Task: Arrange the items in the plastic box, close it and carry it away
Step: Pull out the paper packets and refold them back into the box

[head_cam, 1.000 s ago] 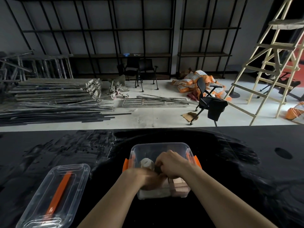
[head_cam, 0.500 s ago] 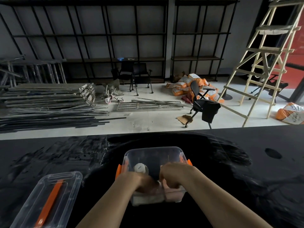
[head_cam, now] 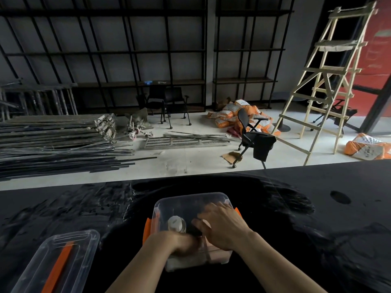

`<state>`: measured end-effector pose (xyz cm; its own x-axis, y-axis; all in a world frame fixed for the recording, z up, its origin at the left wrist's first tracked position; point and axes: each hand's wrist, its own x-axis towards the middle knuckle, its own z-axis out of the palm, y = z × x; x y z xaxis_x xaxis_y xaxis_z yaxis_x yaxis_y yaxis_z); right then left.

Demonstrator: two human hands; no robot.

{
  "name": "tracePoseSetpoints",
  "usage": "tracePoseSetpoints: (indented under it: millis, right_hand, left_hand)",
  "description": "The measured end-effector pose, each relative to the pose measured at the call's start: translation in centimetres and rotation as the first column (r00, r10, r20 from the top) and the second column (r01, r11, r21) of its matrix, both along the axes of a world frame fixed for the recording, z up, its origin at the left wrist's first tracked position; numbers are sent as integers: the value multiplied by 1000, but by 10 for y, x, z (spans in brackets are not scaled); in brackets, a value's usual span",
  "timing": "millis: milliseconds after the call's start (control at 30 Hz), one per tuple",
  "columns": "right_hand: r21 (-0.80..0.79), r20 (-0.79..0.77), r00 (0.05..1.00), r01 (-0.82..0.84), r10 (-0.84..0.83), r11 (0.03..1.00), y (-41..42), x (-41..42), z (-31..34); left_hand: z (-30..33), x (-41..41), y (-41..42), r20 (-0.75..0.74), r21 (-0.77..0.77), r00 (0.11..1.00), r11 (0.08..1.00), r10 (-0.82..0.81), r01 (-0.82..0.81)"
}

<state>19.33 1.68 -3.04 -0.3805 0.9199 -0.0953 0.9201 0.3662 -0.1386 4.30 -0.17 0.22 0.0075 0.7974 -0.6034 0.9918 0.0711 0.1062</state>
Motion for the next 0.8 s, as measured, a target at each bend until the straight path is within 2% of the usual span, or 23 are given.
tracePoseSetpoints:
  millis: [133, 200, 267, 333, 467, 567, 633, 700, 733, 800]
  right_hand:
    - [-102, 4, 999, -44, 45, 994, -10, -4, 19]
    - [-159, -15, 1000, -26, 24, 987, -11, -7, 24]
    - [-176, -23, 1000, -3, -2, 984, -11, -10, 26]
    - [-176, -89, 994, 54, -70, 983, -9, -12, 23]
    - [-42, -216, 966, 137, -143, 990, -2, -15, 15]
    - [103, -343, 927, 199, -153, 975, 3, -24, 23]
    - [158, -487, 858, 269, -162, 950, 9, -34, 31]
    - [146, -655, 741, 317, -149, 937, 13, -50, 42]
    - [121, -727, 673, 321, -137, 939, 15, -61, 48]
    - [41, -837, 532, 298, -130, 954, 14, -83, 59]
  left_hand:
    - [-3, -12, -1, 13, -10, 993, 993, -118, 118]
    - [-6, -11, -2, 23, -24, 999, 999, 29, -28]
    - [-1, -7, -6, -6, -20, 994, 994, 106, -106]
    - [0, -4, -8, -38, -14, 995, 995, 95, -96]
    - [-11, -8, -5, -38, -77, 997, 995, 64, -67]
    - [10, -15, -9, 13, 69, 996, 994, -91, 89]
    - [36, -33, -12, 116, 281, 975, 948, -190, 152]
    - [43, -72, -10, 253, 515, 948, 856, -195, 39]
    - [44, -96, -10, 329, 599, 930, 798, -165, -70]
    - [39, -145, -16, 444, 690, 892, 668, -85, -280]
